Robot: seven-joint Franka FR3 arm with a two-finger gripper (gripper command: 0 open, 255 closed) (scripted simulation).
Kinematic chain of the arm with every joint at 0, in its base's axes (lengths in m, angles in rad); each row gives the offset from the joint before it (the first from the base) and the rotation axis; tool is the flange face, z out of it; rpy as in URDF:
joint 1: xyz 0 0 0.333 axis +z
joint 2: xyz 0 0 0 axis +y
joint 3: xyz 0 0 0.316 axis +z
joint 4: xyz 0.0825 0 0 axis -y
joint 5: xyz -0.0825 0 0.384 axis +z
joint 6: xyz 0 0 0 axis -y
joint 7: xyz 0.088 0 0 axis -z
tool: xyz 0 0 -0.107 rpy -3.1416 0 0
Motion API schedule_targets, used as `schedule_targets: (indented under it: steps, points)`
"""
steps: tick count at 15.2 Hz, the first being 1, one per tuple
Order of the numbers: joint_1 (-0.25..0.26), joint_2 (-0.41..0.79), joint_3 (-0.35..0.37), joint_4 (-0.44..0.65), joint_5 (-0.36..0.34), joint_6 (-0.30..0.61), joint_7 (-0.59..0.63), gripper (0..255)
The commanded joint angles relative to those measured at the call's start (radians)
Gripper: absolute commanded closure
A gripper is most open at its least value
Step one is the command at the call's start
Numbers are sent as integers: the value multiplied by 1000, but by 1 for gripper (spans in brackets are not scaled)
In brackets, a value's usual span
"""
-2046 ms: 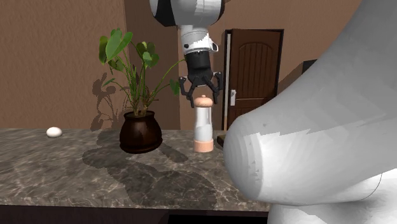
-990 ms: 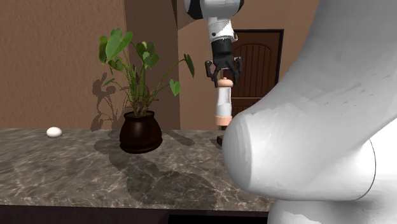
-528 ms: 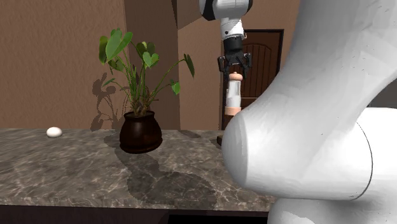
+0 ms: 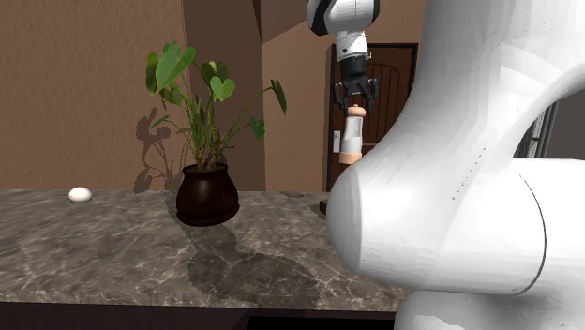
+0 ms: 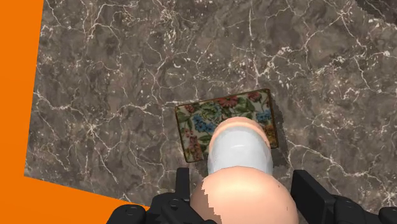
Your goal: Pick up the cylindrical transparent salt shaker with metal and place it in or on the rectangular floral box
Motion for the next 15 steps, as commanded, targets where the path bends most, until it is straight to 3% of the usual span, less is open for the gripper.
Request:
schedule_targets:
  steps: [1,15]
  points:
    - [-2,-5,-1,-33,0,29,1,255]
    - [-5,-4,-4,-220,-4,215,25,255]
